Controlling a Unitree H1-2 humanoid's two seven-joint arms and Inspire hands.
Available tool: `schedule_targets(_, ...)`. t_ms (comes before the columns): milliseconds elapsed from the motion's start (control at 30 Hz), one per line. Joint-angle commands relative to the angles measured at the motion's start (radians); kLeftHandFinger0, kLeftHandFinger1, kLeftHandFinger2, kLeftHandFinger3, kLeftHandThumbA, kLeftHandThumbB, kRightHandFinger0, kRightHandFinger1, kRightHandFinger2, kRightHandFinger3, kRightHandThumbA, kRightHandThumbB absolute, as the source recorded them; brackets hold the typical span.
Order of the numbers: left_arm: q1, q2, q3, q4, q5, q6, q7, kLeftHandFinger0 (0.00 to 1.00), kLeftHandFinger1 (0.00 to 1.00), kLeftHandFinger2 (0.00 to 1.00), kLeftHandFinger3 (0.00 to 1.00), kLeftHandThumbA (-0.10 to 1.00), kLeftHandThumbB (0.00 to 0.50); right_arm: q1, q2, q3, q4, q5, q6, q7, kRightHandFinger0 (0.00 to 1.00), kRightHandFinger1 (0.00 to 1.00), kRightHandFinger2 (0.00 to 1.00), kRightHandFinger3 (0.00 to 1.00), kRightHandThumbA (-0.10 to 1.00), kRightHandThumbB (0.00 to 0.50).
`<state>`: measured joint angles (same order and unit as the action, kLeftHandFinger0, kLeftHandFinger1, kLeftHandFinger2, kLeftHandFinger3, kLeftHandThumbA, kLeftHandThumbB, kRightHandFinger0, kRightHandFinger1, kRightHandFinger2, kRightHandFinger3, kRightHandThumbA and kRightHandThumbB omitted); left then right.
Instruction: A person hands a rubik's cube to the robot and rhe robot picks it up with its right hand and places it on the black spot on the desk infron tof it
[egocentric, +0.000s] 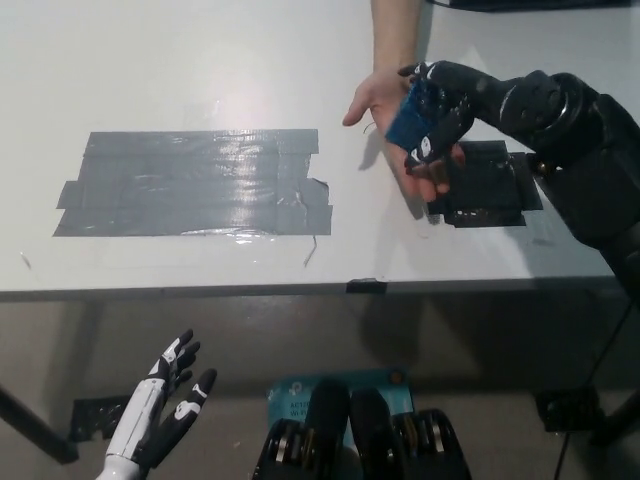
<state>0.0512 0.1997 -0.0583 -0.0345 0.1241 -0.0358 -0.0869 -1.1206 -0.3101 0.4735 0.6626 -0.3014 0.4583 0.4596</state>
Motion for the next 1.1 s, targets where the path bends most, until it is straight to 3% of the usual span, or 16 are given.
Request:
schedule_targets(0,-0.011,0.016,-0.006,-0.028,0.014,-0.009,-0.012,1.00,1.00,1.00,1.00,0.76,0.149,-0.060,-0.012,-0.019,0.002,-0.058,-0.005,-0.064,1.00,1.00,1.00,1.00,0.69,0.335)
schedule_targets(33,-0.011,0.015,-0.006,-0.028,0.014,-0.009,-0.013,1.00,1.00,1.00,1.00,0.76,0.150,-0.056,-0.008,-0.032,0.004,-0.055,-0.013,-0.081,1.00,1.00,1.00,1.00,0.52,0.338)
schedule_targets(67,-0.012,0.015,-0.006,-0.028,0.014,-0.009,-0.013,1.00,1.00,1.00,1.00,0.77,0.150,-0.049,-0.001,-0.056,0.009,-0.050,-0.032,-0.118,1.00,1.00,1.00,1.00,0.29,0.268)
schedule_targets(100,-0.014,0.015,-0.006,-0.028,0.015,-0.007,-0.013,1.00,1.00,1.00,1.00,0.77,0.150,-0.046,0.004,-0.068,0.013,-0.050,-0.047,-0.141,0.83,0.89,0.95,1.00,0.20,0.281)
schedule_targets(133,-0.015,0.015,-0.006,-0.028,0.015,-0.009,-0.013,1.00,1.00,1.00,1.00,0.77,0.149,-0.042,0.007,-0.075,0.009,-0.054,-0.053,-0.155,0.55,0.63,0.74,0.95,0.06,0.271)
schedule_targets(167,-0.017,0.014,-0.006,-0.024,0.017,-0.014,-0.011,1.00,1.00,1.00,1.00,0.77,0.150,-0.039,0.010,-0.077,0.007,-0.063,-0.062,-0.173,0.23,0.47,0.61,0.75,-0.09,0.236)
schedule_targets(200,-0.019,0.013,-0.006,-0.023,0.017,-0.014,-0.011,1.00,1.00,1.00,1.00,0.77,0.150,-0.040,0.010,-0.079,0.009,-0.064,-0.064,-0.173,0.14,0.41,0.55,0.65,-0.10,0.204)
schedule_targets(233,-0.019,0.014,-0.007,-0.028,0.023,-0.010,-0.011,1.00,1.00,1.00,1.00,0.77,0.150,-0.031,0.007,-0.079,0.004,-0.070,-0.111,-0.189,0.02,0.46,0.73,0.73,-0.10,0.189)
schedule_targets(267,-0.019,0.014,-0.008,-0.028,0.025,-0.010,-0.011,1.00,1.00,1.00,1.00,0.77,0.150,-0.029,0.006,-0.078,0.002,-0.074,-0.121,-0.194,0.08,0.67,1.00,0.90,-0.10,0.192)
schedule_targets(333,-0.024,0.015,-0.005,-0.026,0.019,-0.010,-0.015,1.00,1.00,1.00,1.00,0.77,0.152,-0.031,0.008,-0.085,0.002,-0.075,-0.129,-0.205,0.17,0.88,1.00,1.00,-0.10,0.160)
schedule_targets(433,-0.029,0.013,-0.005,-0.019,0.012,-0.014,-0.018,1.00,1.00,1.00,1.00,0.77,0.160,-0.032,0.011,-0.106,0.008,-0.066,-0.151,-0.229,0.31,1.00,1.00,1.00,-0.10,0.159)
schedule_targets(500,-0.032,0.013,-0.004,-0.015,0.012,-0.020,-0.016,1.00,1.00,1.00,1.00,0.76,0.150,-0.033,0.019,-0.131,0.003,-0.060,-0.153,-0.245,0.25,0.90,1.00,1.00,-0.10,0.169)
schedule_targets(767,-0.042,0.018,-0.004,-0.015,0.018,-0.018,-0.016,1.00,1.00,1.00,1.00,0.77,0.162,-0.038,0.023,-0.232,-0.074,-0.045,-0.210,-0.298,0.22,0.73,1.00,1.00,-0.10,0.173)
schedule_targets(867,-0.047,0.023,-0.004,-0.017,0.016,-0.016,-0.021,1.00,1.00,1.00,1.00,0.77,0.153,-0.054,0.004,-0.254,-0.094,-0.054,-0.222,-0.308,0.22,0.72,1.00,1.00,-0.10,0.159)
schedule_targets(967,-0.048,0.026,-0.004,-0.019,0.014,-0.013,-0.023,1.00,1.00,1.00,1.00,0.78,0.151,-0.068,-0.019,-0.258,-0.089,-0.075,-0.213,-0.307,0.14,0.61,0.99,1.00,-0.10,0.164)
schedule_targets(1067,-0.047,0.026,-0.004,-0.024,0.019,-0.011,-0.018,1.00,1.00,1.00,1.00,0.78,0.155,-0.066,-0.038,-0.274,-0.061,-0.067,-0.210,-0.307,0.20,0.69,1.00,1.00,-0.10,0.184)
